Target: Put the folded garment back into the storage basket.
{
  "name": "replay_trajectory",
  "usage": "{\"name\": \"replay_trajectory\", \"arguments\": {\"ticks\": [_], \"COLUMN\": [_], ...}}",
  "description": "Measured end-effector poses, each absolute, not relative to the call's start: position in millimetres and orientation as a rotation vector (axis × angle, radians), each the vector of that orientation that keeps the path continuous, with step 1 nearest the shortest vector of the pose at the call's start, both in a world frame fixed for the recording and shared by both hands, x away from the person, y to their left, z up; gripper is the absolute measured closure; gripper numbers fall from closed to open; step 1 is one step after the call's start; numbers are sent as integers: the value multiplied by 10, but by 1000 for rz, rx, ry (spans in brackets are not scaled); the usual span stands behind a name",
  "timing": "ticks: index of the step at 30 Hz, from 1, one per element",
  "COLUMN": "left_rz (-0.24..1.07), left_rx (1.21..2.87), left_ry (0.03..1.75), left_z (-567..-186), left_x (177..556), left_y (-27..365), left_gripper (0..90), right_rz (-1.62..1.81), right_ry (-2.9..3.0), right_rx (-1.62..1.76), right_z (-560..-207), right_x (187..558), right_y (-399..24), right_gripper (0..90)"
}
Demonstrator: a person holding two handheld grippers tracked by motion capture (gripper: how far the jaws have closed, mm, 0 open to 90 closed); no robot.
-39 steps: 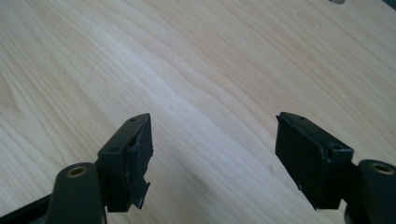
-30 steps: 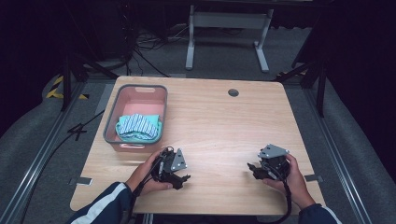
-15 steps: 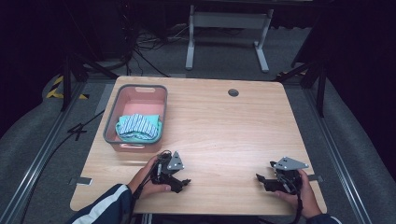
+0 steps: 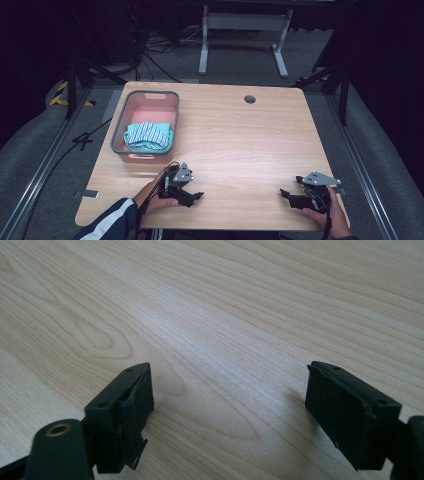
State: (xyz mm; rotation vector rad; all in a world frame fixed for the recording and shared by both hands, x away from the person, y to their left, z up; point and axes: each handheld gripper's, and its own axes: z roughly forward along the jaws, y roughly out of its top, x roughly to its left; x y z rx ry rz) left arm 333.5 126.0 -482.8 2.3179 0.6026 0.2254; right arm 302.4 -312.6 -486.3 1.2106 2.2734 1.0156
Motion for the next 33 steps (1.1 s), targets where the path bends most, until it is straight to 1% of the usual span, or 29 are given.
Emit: {"name": "replay_trajectory", "arguments": {"ticks": [33], "left_rz": [223], "left_rx": [2316], "left_ry": [612], "left_z": [-4832], "left_x": [3335], "left_y": [1253], "left_gripper": [144], "right_rz": [1011], "right_ry": [2277], "right_rx": [1204], "right_z": [-4864], "right_x": [3030], "right_y": [-3129], "right_gripper": [195]}}
